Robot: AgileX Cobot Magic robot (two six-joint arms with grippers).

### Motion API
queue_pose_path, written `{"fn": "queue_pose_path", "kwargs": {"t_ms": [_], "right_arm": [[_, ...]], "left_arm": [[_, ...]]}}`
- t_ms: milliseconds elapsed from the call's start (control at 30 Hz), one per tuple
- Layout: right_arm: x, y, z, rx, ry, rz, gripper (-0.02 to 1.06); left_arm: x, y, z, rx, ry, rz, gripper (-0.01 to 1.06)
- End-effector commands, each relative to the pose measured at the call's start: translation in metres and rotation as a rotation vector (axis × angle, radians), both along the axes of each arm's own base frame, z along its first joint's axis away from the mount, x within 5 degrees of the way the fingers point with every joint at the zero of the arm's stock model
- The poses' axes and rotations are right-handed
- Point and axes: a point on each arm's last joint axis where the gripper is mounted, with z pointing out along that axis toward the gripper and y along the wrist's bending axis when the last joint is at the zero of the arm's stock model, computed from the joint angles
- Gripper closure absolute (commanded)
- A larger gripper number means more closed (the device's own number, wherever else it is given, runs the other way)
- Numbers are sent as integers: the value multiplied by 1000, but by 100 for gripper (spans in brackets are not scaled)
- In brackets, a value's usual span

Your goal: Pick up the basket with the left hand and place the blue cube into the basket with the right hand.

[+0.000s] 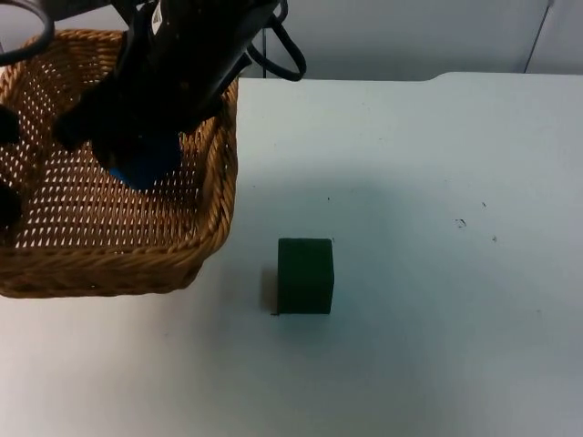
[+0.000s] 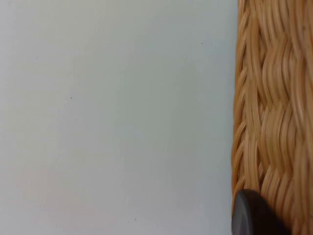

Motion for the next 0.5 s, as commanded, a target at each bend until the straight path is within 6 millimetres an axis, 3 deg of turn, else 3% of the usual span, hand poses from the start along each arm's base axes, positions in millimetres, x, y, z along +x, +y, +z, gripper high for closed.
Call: {"fn": "queue_pose_path", "kwargs": {"t_ms": [0, 100, 333, 467], "right_arm": [[-1, 2, 3, 0, -7, 10, 27], [-3, 0, 6, -11, 7, 8, 21], [-7, -5, 35, 16, -18, 8, 22], [-14, -12, 74, 60, -61, 9, 22]], "left_arm": [[0, -1, 4, -30, -7, 15, 105], [0, -1, 4, -30, -7, 15, 105], [0, -1, 4, -30, -7, 15, 105], [0, -1, 4, -32, -7, 17, 105]]}}
